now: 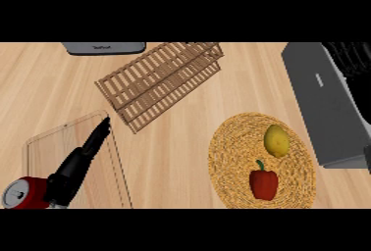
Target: Pick the bell pepper from the placemat and place it in the tiered shelf
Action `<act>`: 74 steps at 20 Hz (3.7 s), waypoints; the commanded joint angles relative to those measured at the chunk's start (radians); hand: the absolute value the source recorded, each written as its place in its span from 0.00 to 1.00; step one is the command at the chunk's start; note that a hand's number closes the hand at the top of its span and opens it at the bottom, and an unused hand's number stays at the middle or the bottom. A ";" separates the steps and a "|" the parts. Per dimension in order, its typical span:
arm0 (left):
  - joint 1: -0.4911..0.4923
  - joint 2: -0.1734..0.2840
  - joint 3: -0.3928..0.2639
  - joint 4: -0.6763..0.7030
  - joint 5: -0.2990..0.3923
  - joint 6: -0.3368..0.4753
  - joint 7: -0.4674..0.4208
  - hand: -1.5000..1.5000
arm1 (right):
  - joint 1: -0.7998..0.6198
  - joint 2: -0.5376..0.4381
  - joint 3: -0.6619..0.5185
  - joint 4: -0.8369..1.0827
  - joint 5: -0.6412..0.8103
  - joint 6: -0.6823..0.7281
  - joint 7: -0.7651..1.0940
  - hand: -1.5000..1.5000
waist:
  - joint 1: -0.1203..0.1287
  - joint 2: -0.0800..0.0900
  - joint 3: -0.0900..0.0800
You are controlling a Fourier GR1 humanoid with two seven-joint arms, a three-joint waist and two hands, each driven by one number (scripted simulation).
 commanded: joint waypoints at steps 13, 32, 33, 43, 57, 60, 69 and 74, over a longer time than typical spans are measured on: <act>-0.131 -0.108 0.222 -0.071 0.041 0.216 0.147 0.50 | 0.330 0.194 0.012 -0.124 -0.051 -0.090 0.028 0.00 | 0.029 -0.005 0.002; -0.127 -0.074 0.260 -0.080 0.066 0.166 0.151 0.50 | 0.211 -0.331 0.387 -0.608 0.380 0.239 0.818 0.00 | 0.057 -0.006 -0.004; -0.124 -0.087 0.246 -0.077 0.063 0.166 0.150 0.50 | 0.169 -0.319 0.413 -0.609 0.387 0.250 0.883 0.00 | 0.058 -0.005 -0.003; -0.184 -0.110 0.256 -0.020 0.019 0.190 0.153 0.50 | 0.004 -0.125 0.703 -0.450 0.618 0.287 1.143 0.00 | 0.048 -0.003 -0.002; -0.151 -0.129 0.286 -0.021 0.023 0.137 0.126 0.50 | 0.191 -0.084 0.724 -0.399 0.807 0.311 1.083 0.00 | 0.032 -0.005 0.001; -0.101 -0.148 0.264 -0.097 -0.023 0.168 0.156 0.50 | 0.221 -0.082 0.674 -0.309 0.852 0.283 0.939 0.00 | 0.037 -0.004 0.002; -0.068 -0.147 0.322 -0.119 0.010 0.080 0.134 0.50 | 0.299 -0.045 0.582 -0.235 0.944 0.307 0.768 0.00 | 0.037 -0.004 0.001; -0.150 -0.170 0.340 -0.077 -0.006 0.085 0.192 0.50 | 0.301 0.027 0.553 -0.183 0.995 0.318 0.699 0.00 | 0.035 -0.004 0.001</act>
